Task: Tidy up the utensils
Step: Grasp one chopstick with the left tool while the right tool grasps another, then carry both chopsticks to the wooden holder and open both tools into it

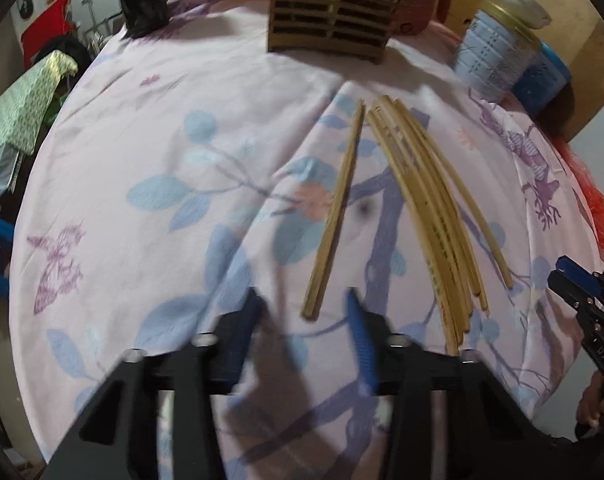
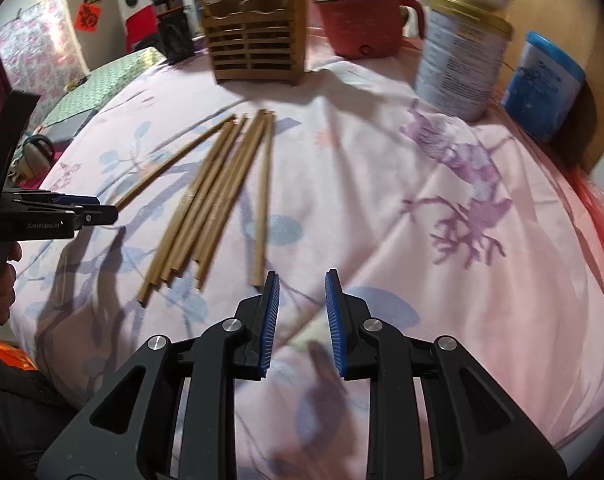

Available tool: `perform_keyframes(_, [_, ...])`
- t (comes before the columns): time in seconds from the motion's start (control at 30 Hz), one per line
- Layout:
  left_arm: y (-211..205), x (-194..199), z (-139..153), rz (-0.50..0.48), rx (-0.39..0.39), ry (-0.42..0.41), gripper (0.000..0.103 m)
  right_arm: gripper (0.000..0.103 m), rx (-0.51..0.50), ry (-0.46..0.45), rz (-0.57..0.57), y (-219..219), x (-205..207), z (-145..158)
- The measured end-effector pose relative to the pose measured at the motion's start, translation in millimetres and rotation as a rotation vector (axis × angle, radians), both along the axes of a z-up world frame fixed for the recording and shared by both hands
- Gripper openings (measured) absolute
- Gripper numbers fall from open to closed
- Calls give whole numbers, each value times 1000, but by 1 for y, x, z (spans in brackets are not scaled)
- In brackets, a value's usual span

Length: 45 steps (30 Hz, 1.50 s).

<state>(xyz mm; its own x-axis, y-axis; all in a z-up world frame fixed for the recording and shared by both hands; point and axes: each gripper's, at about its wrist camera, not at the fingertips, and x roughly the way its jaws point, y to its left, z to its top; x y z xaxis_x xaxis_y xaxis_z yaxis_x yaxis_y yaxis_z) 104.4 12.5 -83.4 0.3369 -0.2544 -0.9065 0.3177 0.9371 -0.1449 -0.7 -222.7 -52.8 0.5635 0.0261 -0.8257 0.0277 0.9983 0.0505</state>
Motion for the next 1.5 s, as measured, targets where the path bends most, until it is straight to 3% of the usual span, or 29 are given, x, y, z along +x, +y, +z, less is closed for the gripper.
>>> perform_keyframes(0.03, [-3, -1, -1, -22, -1, -18, 17, 25, -2, 1, -14, -4, -2, 0])
perform_keyframes(0.1, [-10, -5, -4, -56, 27, -64, 8, 26, -5, 1, -43, -12, -6, 2])
perform_keyframes(0.17, [-16, -12, -6, -92, 53, -107, 6, 25, -5, 3, -60, -17, -9, 2])
perform_keyframes(0.27, [-12, -14, -3, -95, 31, -112, 6, 26, 16, 6, -62, -19, -9, 1])
perform_keyframes(0.47, [10, -13, 27, -37, -6, -138, 6, 27, 96, 38, 34, 4, 10, -13])
perform_keyframes(0.7, [32, -21, 50, 25, 7, -154, 5, 27, 133, 61, 73, 25, 32, -31])
perform_keyframes(0.8, [38, -23, 50, 37, 24, -150, 5, 19, 97, 29, 79, 28, 31, -33])
perform_keyframes(0.83, [40, -24, 51, 41, 28, -150, 5, 7, 96, 27, 80, 27, 30, -33])
perform_keyframes(0.9, [42, -23, 54, 44, 31, -154, 5, 7, 134, 29, 65, 20, 29, -32])
perform_keyframes(1.07, [41, -13, 81, 34, 13, -196, 5, 7, 94, -89, 25, 8, 29, 17])
perform_keyframes(1.27, [33, 13, 143, -12, -22, -313, 5, 7, 50, -343, -2, -11, 40, 122])
perform_keyframes(1.37, [28, 25, 176, -24, -64, -363, 5, 7, 68, -411, -10, -17, 46, 154])
perform_keyframes(1.5, [18, 33, 205, -43, -109, -395, 5, 7, 104, -425, 5, -18, 51, 170])
